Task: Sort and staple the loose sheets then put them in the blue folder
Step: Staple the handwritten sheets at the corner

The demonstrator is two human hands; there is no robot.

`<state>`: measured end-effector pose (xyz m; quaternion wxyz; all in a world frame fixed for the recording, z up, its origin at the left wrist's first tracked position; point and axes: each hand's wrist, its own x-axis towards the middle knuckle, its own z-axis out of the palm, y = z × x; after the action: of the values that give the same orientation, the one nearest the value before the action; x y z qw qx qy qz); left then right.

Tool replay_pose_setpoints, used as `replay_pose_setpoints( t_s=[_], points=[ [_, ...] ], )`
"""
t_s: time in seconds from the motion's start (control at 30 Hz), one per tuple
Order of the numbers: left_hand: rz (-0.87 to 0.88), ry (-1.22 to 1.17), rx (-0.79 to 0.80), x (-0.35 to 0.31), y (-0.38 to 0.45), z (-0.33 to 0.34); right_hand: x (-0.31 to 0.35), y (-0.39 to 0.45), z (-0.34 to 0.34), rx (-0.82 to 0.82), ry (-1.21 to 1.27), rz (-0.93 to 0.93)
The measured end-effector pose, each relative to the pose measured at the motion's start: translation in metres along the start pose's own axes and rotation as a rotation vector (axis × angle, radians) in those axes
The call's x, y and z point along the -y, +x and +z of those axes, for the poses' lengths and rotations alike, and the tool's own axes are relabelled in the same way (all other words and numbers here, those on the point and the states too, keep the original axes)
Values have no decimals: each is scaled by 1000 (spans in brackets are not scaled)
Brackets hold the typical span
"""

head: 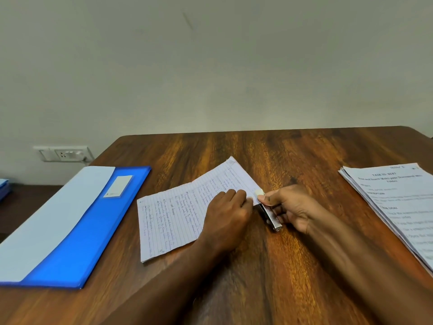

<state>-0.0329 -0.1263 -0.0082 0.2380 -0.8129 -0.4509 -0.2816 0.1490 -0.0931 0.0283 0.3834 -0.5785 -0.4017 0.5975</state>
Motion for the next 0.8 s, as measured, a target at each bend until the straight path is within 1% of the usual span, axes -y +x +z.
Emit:
replay_pose_setpoints(
  t_s=[0.1, 0.2, 0.23, 0.27, 0.3, 0.37, 0.4, 0.43, 0.5, 0.57, 0.6, 0.63, 0.67, 0.7, 0.73, 0.8],
  points=[
    [-21, -21, 15, 2, 0, 3, -2, 0, 3, -35, -57, -32],
    [-44, -35, 30, 5, -1, 5, 7, -10, -7, 55, -186, -28],
    [-53, -35, 34, 5, -1, 6, 12, -12, -13, 42, -235, -38],
    [-60, -37, 37, 5, -1, 6, 14, -10, -21, -13, -323, -69],
    [-63, -39, 40, 6, -1, 6, 15, -6, -29, -116, -474, -114],
    [-54, -37, 41, 6, -1, 6, 12, 2, -40, -359, -879, -196],
    [-48, -32, 38, 5, -2, 6, 9, 7, -42, -445, -1049, -224],
    [-43, -28, 34, 5, -2, 7, 6, 8, -43, -491, -1150, -238],
    [-38, -22, 22, 5, -2, 6, 5, 4, -42, -542, -1227, -269],
    [-31, -18, 7, 6, -2, 7, 8, -1, -38, -570, -1171, -403],
    [-27, -16, -3, 6, -2, 7, 8, -4, -34, -547, -1063, -496],
    [-24, -16, -15, 6, -2, 7, 10, -9, -28, -474, -900, -551],
    [-19, -16, -29, 6, -1, 8, 11, -13, -22, -364, -726, -546],
    [-11, -14, -43, 6, -1, 8, 12, -18, -13, -248, -577, -494],
    [-2, -10, -54, 5, -1, 8, 8, -20, -5, -167, -471, -422],
    [13, 0, -60, 3, -1, 8, 1, -20, 8, -121, -330, -318]
  ],
)
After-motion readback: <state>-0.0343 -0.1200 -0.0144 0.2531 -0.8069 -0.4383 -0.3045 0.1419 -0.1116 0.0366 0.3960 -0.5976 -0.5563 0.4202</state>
